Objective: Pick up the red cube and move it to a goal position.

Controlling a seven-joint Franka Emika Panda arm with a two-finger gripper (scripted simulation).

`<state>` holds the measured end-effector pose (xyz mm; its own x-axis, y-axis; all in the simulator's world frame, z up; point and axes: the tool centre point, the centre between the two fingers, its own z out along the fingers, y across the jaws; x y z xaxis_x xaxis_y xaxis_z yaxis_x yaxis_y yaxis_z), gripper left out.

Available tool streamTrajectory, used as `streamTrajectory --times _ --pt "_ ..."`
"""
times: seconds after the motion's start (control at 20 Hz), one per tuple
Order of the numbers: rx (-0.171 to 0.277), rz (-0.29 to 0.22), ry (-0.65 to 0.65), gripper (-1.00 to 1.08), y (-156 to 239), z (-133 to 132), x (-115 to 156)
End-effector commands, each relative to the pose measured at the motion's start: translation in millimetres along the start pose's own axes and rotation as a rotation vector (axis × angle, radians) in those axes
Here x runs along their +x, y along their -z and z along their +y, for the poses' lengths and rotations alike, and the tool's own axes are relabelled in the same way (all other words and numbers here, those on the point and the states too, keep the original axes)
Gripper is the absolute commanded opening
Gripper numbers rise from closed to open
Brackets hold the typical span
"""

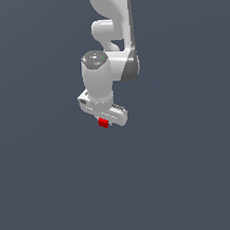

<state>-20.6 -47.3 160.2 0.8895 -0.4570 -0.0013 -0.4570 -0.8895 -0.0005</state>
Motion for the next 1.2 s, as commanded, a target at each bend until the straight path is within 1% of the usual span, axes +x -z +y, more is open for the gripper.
streamTrajectory --times 0.0,0.6,1.15 --pt "0.0 0.001 0.0 -1.0 29.3 3.6 -5.0" --pt "-0.001 0.001 -0.001 -1.0 172.4 19.7 -27.6" --pt "-0.001 0.001 -0.001 -1.0 286.2 30.2 -43.2"
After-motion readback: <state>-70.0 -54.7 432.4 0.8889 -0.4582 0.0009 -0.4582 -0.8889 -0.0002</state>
